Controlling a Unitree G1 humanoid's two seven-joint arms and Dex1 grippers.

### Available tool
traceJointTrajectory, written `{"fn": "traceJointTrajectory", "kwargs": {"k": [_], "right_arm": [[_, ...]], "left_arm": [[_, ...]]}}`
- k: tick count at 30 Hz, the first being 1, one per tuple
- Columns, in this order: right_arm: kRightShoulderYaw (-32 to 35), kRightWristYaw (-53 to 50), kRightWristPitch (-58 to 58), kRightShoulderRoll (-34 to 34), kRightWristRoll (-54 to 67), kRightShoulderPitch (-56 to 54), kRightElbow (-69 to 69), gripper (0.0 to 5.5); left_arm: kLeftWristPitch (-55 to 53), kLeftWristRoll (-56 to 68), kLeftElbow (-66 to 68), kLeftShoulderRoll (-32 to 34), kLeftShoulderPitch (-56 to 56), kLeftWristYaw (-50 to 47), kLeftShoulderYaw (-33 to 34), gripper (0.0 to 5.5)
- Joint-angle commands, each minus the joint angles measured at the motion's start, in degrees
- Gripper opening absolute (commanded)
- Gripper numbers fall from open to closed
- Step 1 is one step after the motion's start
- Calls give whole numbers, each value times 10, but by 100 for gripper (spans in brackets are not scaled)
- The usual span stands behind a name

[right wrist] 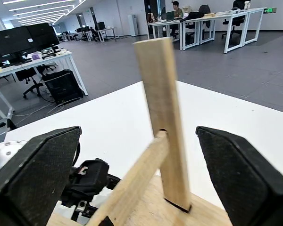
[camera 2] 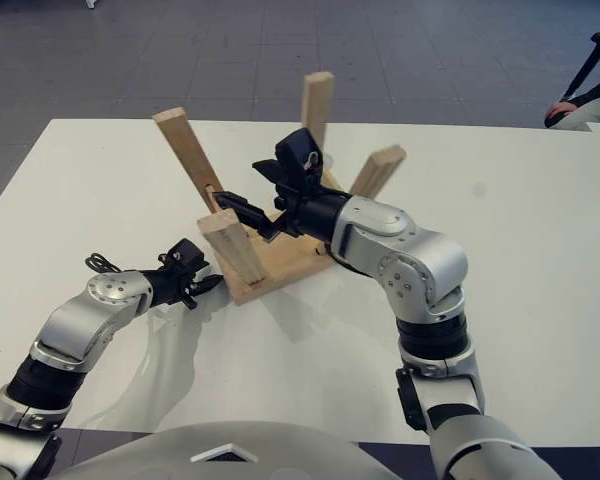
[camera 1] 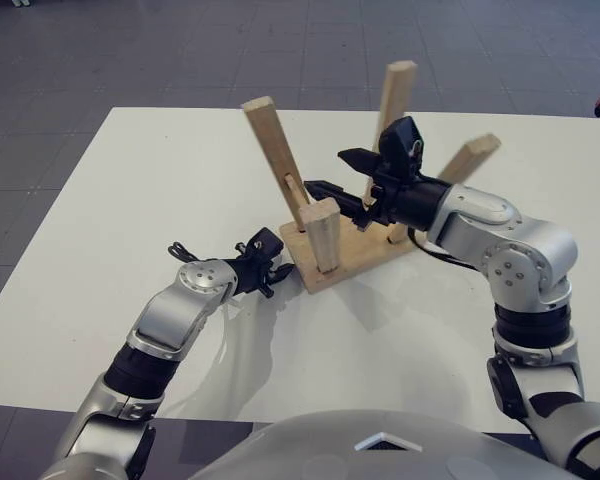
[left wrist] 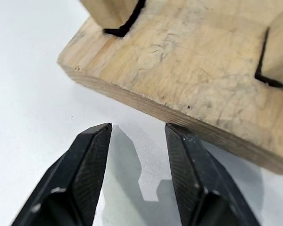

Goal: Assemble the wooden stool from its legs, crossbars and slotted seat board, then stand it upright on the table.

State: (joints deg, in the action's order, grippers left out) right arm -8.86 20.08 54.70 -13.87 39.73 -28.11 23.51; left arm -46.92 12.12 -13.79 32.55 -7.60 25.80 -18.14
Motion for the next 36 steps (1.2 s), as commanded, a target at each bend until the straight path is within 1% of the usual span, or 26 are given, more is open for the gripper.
{"fn": "traceJointTrajectory", "kwargs": {"k": [1,6,9,11,14,16,17,19,20,21,22,24,25,26,28,30,32,34,36], "right_arm": [[-6,-3,4,4,-12,-12,-1,449],[22,-10,2,4,-18,-32,-10,449],[92,-32,29,29,42,-83,-10,449],[144,-51,47,29,82,-130,-16,449],[234,-102,74,21,185,-214,-30,449],[285,-143,87,4,266,-270,-51,452],[308,-151,91,-19,303,-300,-69,452],[346,-126,99,-91,341,-349,-122,476],[351,-99,103,-127,341,-359,-145,504],[351,-59,102,-169,325,-363,-182,516],[347,-22,95,-206,302,-365,-219,542],[324,71,68,-280,247,-366,-299,550],[304,117,49,-309,214,-367,-335,550],[272,190,25,-339,179,-357,-362,550],[209,327,-28,-383,113,-328,-404,550],[157,448,-85,-412,54,-306,-462,550],[124,528,-137,-424,0,-307,-533,550],[106,572,-176,-425,-45,-325,-596,550],[101,594,-199,-422,-76,-341,-634,550]], "left_arm": [[-12,-21,34,-9,17,-15,2,211],[-8,-21,26,4,34,-19,39,211],[-12,-12,18,30,26,-6,82,211],[-17,-3,6,57,19,11,112,211],[-57,40,-48,108,7,57,191,211],[-111,107,-121,122,-3,85,266,244],[-146,156,-167,124,-21,97,314,260],[-212,290,-247,115,-74,113,408,283],[-233,348,-270,111,-95,110,440,305],[-245,419,-286,111,-116,101,464,314],[-251,476,-295,114,-131,89,480,339],[-253,572,-301,126,-144,57,495,367],[-248,612,-303,134,-140,40,495,386],[-247,637,-309,143,-130,22,491,400],[-243,660,-326,159,-104,0,471,406],[-233,687,-340,170,-87,-11,454,406],[-217,713,-347,176,-79,-29,437,406],[-195,738,-351,182,-74,-54,410,406],[-175,751,-355,185,-73,-83,380,406]]}}
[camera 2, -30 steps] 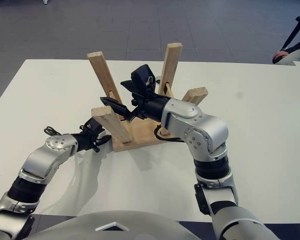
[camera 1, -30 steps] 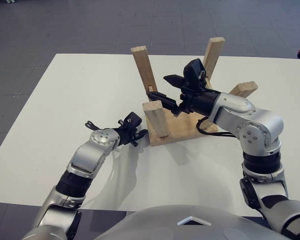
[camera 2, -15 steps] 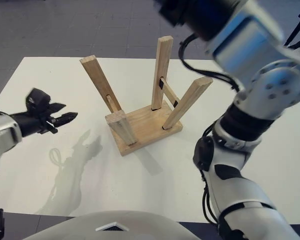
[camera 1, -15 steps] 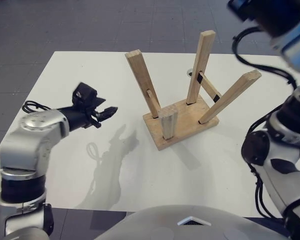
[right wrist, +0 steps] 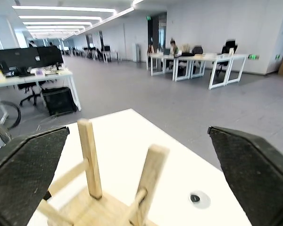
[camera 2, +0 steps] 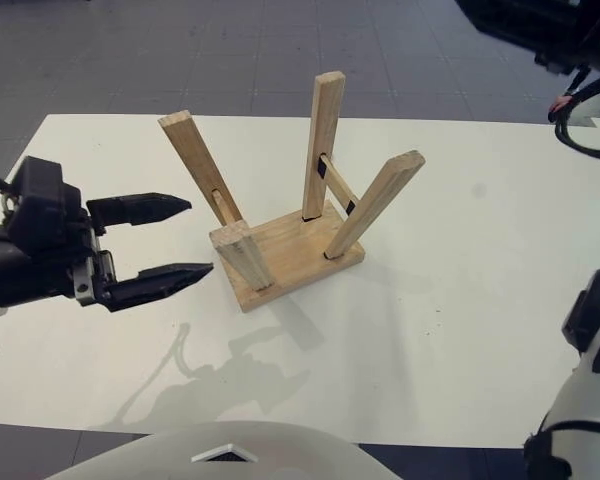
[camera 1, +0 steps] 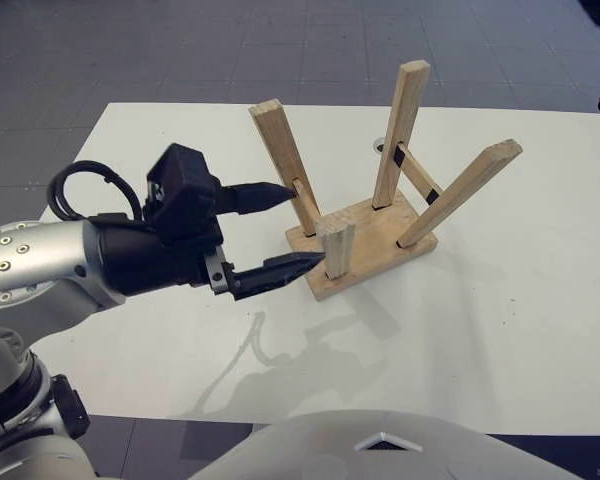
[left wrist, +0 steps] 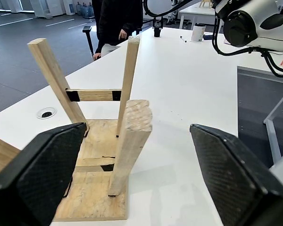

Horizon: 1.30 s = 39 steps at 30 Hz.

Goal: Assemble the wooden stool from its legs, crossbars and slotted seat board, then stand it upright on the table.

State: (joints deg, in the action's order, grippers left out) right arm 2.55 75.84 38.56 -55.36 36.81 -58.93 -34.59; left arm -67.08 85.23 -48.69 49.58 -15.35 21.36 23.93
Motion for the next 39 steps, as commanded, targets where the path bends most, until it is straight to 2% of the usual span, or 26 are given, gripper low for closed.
{"fn": "traceJointTrajectory", "kwargs": {"k": [1,7,13,16,20,23,27,30,33,39], "right_arm": [[-16,47,-44,-6,-58,-38,-64,550],[-12,88,-59,6,-98,-43,-92,550],[-5,102,-67,14,-116,-38,-110,550],[-25,115,-112,5,-153,-20,-122,550],[-38,111,-220,-20,-227,-41,-233,550],[-56,159,-237,-33,-227,-43,-256,550],[-155,167,-211,-49,-111,43,-124,550],[-211,167,-200,-84,-21,111,-5,550],[-239,167,-194,-104,25,137,49,550],[-231,166,-142,-71,57,152,153,550]], "left_arm": [[33,17,-6,14,5,-57,-58,406],[64,-18,-1,-5,9,-149,-157,406],[95,-48,22,-39,-1,-183,-216,406],[113,-71,32,-64,-14,-178,-237,365],[123,-91,34,-78,-16,-158,-258,297],[124,-109,32,-60,6,-112,-257,225],[133,-154,60,-24,24,-32,-244,162],[153,-201,96,1,25,38,-232,149],[194,-236,117,8,33,115,-215,140],[248,-290,141,32,45,268,-209,139]]}}
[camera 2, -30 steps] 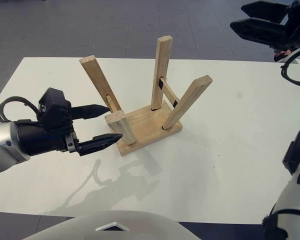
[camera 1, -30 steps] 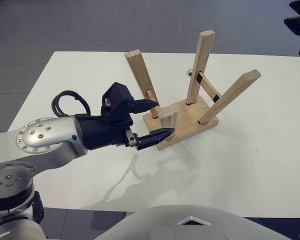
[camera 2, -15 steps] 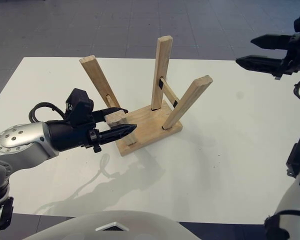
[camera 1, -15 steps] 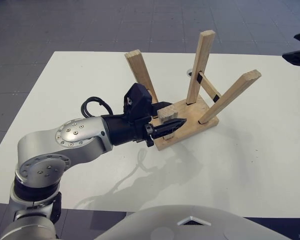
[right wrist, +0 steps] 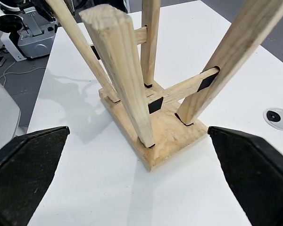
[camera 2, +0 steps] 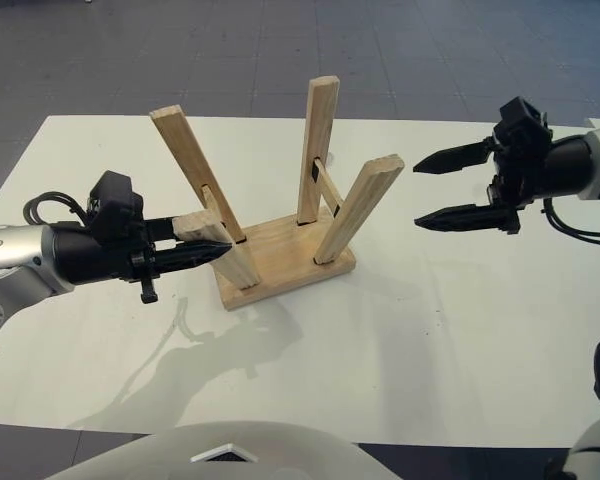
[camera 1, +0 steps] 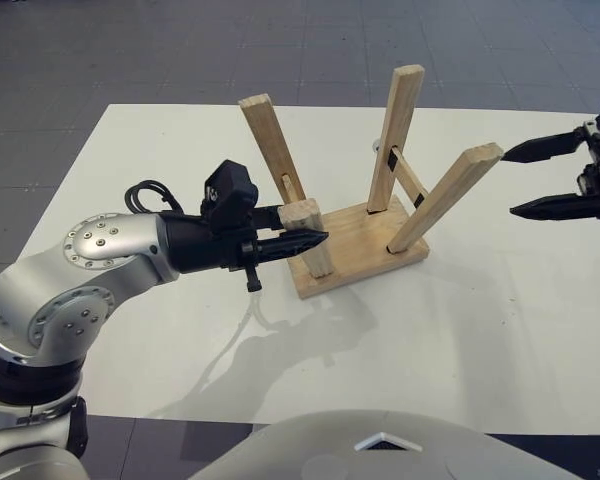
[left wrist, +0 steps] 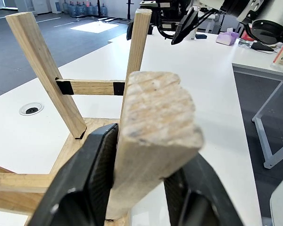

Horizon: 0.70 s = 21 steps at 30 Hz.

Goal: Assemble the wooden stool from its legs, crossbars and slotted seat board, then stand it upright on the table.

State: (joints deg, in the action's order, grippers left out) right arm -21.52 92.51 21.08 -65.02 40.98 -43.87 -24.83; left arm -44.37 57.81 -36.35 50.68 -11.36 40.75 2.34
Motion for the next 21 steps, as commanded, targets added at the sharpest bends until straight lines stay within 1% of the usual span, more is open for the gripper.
{"fn": "traceJointTrajectory", "kwargs": {"k": [1,5,9,12,14,18,21], "right_arm": [[16,-1,43,33,14,5,71,550],[58,-13,92,62,28,40,163,550],[91,-52,145,93,39,79,232,550],[102,-82,177,120,37,94,249,478],[107,-91,183,131,29,105,249,442],[111,-83,196,132,15,111,240,378],[112,-68,218,131,18,102,237,319]], "left_arm": [[29,-26,25,23,3,93,6,139],[49,-58,48,25,-1,143,3,139],[52,-68,60,19,-8,159,6,139],[52,-72,64,17,-7,166,8,139],[54,-73,66,19,-5,172,11,139],[58,-80,73,24,-2,186,14,139],[60,-86,82,26,-4,198,13,139]]}}
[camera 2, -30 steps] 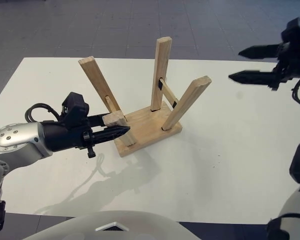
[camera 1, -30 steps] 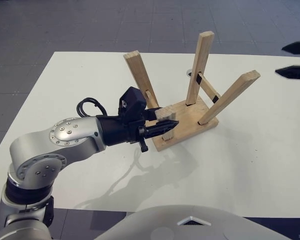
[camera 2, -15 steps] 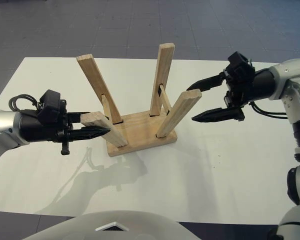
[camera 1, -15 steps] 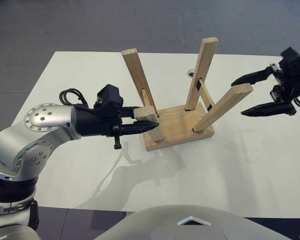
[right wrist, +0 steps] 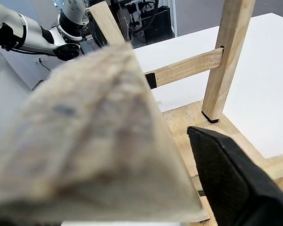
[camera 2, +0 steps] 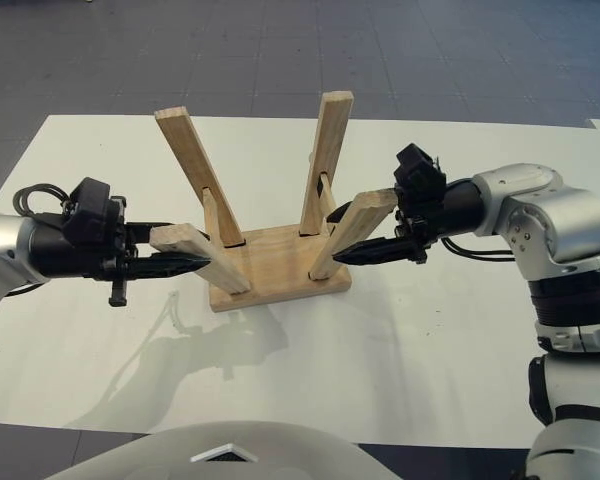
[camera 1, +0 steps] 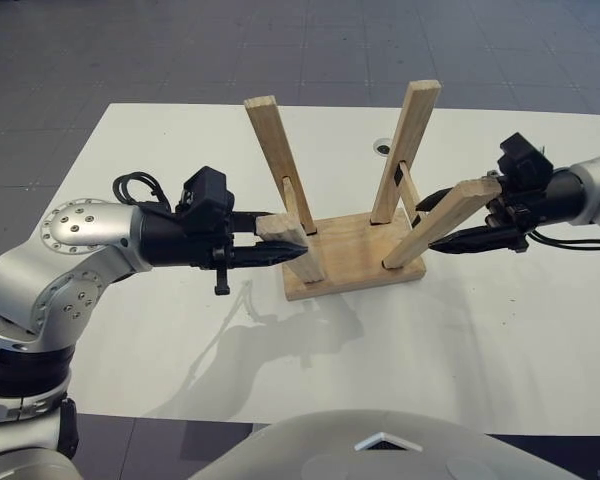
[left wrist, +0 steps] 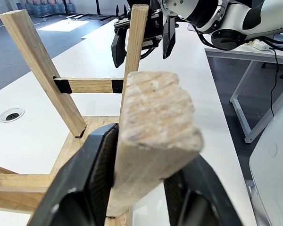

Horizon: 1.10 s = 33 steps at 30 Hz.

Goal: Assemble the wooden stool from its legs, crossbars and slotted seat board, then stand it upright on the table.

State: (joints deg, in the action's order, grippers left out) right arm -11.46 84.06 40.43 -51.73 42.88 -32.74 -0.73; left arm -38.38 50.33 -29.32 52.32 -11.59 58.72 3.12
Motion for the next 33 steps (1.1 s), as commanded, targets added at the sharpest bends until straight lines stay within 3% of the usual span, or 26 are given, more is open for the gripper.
{"fn": "traceJointTrajectory", "kwargs": {"k": [1,6,15,19,23,33], "right_arm": [[11,24,37,-1,5,-13,-2,299],[25,20,150,10,71,-19,43,214],[98,-82,443,21,259,-11,99,207],[105,-106,508,20,278,-32,59,207],[68,-123,520,40,264,-78,-29,207],[-88,-1,347,80,33,-224,-300,419]], "left_arm": [[-2,-12,16,11,-3,22,4,139],[-13,-10,23,9,-12,42,-6,139],[-100,108,26,10,-20,64,17,139],[-141,164,103,-1,-54,58,48,139],[-173,152,202,-27,-120,48,28,139],[-223,118,308,-61,-165,54,27,315]]}}
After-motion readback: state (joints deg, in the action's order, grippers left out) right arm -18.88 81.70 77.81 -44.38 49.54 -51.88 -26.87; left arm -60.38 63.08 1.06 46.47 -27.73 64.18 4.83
